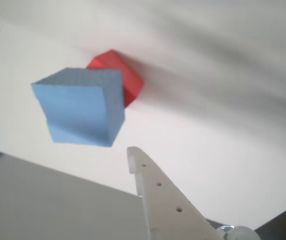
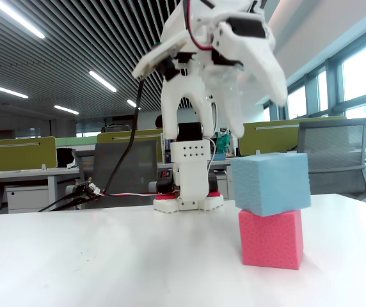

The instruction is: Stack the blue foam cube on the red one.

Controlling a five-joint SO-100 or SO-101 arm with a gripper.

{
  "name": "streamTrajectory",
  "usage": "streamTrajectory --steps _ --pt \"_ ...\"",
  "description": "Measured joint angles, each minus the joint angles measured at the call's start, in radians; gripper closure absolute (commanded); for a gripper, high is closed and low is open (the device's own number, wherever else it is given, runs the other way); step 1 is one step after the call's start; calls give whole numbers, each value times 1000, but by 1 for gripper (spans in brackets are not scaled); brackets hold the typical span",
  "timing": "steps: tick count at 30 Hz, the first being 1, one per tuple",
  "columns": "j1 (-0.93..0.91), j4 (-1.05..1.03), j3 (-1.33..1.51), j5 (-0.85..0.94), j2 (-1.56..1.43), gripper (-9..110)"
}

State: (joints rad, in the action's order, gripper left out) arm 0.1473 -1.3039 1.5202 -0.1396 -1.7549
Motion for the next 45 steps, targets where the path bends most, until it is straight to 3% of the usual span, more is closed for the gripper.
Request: streamTrajectory --steps 12,25,45 --pt "-57 215 632 0 -650 77" --pt "-64 463 1121 -2 -1057 85" --pt "-18 615 1445 -11 -1410 87"
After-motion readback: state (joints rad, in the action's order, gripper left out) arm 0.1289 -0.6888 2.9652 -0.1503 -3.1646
